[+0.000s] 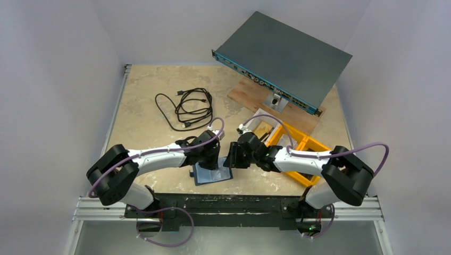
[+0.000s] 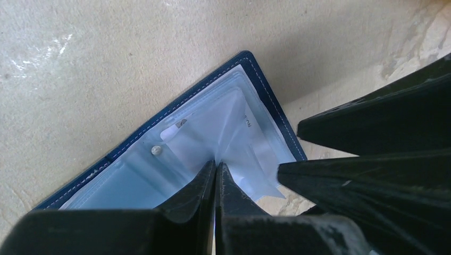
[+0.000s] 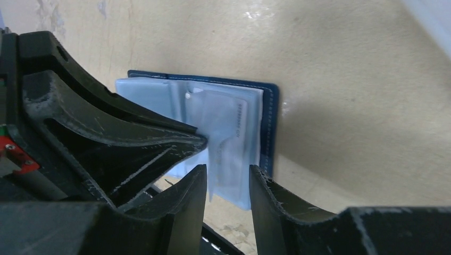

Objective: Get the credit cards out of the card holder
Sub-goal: Remove the credit card from the card holder.

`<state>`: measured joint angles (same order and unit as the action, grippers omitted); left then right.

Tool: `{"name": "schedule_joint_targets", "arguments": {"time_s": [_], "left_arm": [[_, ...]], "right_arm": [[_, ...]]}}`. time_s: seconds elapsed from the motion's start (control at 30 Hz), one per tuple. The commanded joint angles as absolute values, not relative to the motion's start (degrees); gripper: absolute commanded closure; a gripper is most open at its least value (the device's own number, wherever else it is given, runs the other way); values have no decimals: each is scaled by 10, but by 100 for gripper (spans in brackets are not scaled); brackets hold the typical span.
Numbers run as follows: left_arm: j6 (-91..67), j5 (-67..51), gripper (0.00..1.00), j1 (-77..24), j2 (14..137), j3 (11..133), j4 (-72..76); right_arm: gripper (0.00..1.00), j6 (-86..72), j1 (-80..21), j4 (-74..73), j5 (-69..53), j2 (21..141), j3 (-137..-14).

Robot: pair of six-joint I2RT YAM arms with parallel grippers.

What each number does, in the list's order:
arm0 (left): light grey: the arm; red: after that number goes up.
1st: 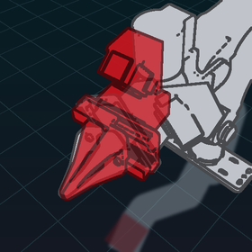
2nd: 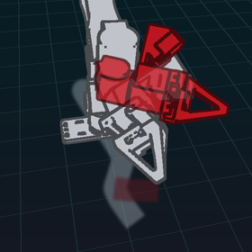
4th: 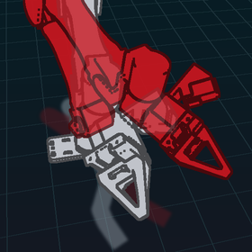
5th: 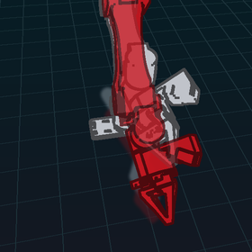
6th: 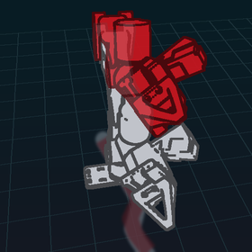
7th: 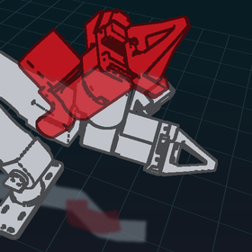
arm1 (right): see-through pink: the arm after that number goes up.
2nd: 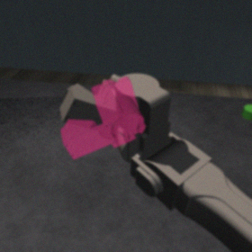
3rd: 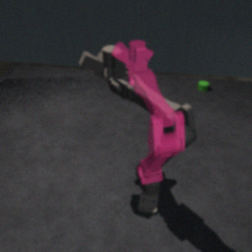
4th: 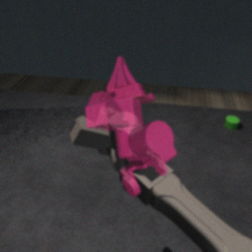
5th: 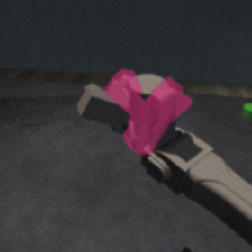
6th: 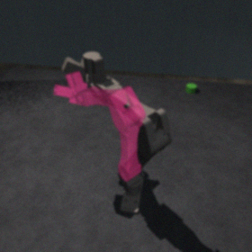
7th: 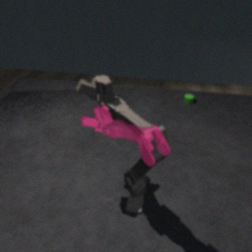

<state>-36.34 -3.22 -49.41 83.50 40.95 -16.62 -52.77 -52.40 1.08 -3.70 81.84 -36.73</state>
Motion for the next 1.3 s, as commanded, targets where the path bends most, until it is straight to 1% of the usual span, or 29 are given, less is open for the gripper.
{"name": "schedule_joint_targets", "arguments": {"time_s": [0.0, 0.1, 0.43, 0.47, 0.57, 0.63, 0.7, 0.77, 0.83, 0.87, 0.93, 1.03, 1.27], "left_arm": [[-348, -55, 100, -492, 817, 403, -134], [-348, -61, 100, -492, 817, 403, -130], [-350, -65, 100, -492, 814, 399, -127], [-350, -64, 100, -493, 814, 399, -126], [-351, -66, 100, -493, 814, 400, -126], [-353, -64, 100, -493, 813, 404, -131], [-355, -59, 99, -491, 808, 410, -143], [-358, -50, 84, -489, 796, 416, -160], [-361, -39, 73, -487, 781, 421, -179], [-362, -35, 69, -485, 772, 423, -189], [-364, -27, 65, -481, 752, 425, -207], [-369, -5, 66, -474, 734, 428, -244], [-374, -2, 81, -456, 709, 419, -277]], "right_arm": [[65, -534, -536, 52, -52, 837, -405], [65, -536, -544, 55, -53, 852, -411], [74, -554, -548, 52, -52, 879, -407], [76, -555, -548, 52, -52, 879, -406], [87, -558, -548, 52, -51, 878, -402], [99, -562, -548, 48, -48, 875, -400], [100, -567, -548, 38, -35, 863, -397], [100, -572, -548, 26, -13, 846, -389], [100, -579, -548, 13, -2, 824, -380], [100, -582, -549, 7, 5, 811, -376], [100, -585, -548, -10, 30, 787, -371], [100, -581, -548, -38, 55, 762, -373], [100, -569, -555, -40, 53, 760, -389]]}}
